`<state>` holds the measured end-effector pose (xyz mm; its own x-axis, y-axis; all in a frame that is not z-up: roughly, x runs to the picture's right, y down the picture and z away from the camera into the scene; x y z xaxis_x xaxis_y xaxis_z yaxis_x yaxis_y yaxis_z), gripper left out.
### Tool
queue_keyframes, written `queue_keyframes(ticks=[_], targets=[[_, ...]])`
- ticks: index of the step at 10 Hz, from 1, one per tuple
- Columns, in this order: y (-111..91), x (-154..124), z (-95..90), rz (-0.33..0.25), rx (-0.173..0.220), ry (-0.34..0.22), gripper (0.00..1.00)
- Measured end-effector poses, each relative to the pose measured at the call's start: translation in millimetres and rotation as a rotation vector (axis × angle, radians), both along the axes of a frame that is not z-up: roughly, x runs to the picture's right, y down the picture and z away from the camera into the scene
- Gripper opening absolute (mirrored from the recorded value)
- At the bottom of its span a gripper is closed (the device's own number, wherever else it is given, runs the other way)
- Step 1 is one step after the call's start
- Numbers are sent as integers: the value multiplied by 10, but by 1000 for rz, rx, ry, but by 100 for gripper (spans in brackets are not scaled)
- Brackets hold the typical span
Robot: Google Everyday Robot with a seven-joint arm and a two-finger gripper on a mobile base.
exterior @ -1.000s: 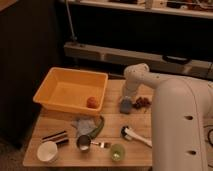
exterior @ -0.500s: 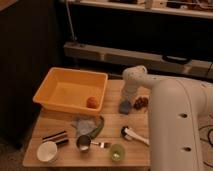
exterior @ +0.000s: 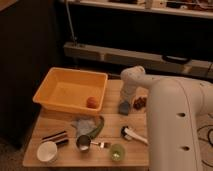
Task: Place sponge in plastic cup
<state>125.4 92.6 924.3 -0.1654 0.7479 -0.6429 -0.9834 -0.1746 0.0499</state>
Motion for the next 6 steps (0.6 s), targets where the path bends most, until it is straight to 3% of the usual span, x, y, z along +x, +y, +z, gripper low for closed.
queue_keyframes(ticks=[2, 5, 6], targets=[[-73, -77, -234, -11, 8, -28, 0], [-347, -221, -903, -28, 6, -68, 0], [-461, -254, -1202, -41, 3, -78, 0]])
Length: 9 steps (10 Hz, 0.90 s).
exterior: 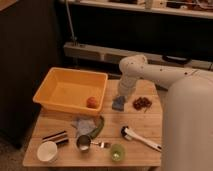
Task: Place sponge in plastic cup
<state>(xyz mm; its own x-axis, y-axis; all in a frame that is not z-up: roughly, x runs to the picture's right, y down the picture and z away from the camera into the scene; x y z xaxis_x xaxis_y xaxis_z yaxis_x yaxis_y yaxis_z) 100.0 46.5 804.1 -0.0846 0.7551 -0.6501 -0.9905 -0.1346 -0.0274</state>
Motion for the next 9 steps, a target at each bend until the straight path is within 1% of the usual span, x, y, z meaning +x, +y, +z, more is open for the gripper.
queue_keyframes(ticks=[1, 2, 3, 4, 5, 6, 7, 9], targets=[[-44, -53, -251, -16, -7, -11, 0], [-18, -111, -528, -32, -19, -24, 0], [56, -144, -733, -41, -30, -32, 0], [256, -182, -1051, -46, -53, -41, 0], [366, -200, -1189, -49, -64, -45, 0], [543, -220, -1390, -52, -77, -54, 0], [742, -234, -1587, -50, -80, -67, 0], [1092, -270, -1886, -75, -68, -84, 0]])
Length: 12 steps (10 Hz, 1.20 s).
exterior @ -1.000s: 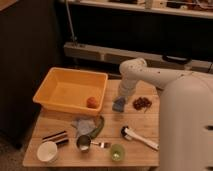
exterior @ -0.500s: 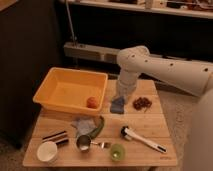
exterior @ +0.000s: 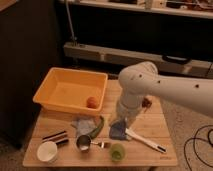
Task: Place sponge in plastic cup
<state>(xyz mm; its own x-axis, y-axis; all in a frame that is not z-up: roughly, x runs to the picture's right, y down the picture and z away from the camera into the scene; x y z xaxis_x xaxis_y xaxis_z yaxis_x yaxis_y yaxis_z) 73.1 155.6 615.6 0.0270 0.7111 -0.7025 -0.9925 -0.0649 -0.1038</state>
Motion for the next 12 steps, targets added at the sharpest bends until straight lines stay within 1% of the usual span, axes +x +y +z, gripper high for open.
queue_keyframes(ticks=[1, 2, 4, 5, 6, 7, 9, 11, 12], targets=[[118, -3, -89, -10, 3, -3, 0], [153, -4, -112, -13, 4, -4, 0], [151, -27, -112, -17, 4, -8, 0], [173, -29, -113, -23, 3, -9, 0], [215, -51, -107, -16, 2, -20, 0], [312, -43, -108, -6, -5, -35, 0], [699, -70, -52, 40, -26, -88, 0], [913, -59, 5, 67, -39, -115, 0], [1021, -78, 45, 62, -45, -126, 0]])
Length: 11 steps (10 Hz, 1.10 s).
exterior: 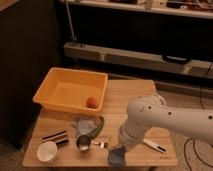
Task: Place sponge in plastic cup
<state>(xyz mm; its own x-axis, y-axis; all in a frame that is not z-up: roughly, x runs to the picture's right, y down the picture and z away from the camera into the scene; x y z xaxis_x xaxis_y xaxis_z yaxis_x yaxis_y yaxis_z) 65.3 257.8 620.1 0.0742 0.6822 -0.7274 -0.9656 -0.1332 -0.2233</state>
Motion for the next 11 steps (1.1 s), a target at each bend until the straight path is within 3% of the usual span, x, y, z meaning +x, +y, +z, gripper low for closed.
queue_keyframes(ticks=[6, 11], targets=[[3, 94, 229, -67, 11, 11, 0], [35, 145, 481, -48, 4, -15, 0]])
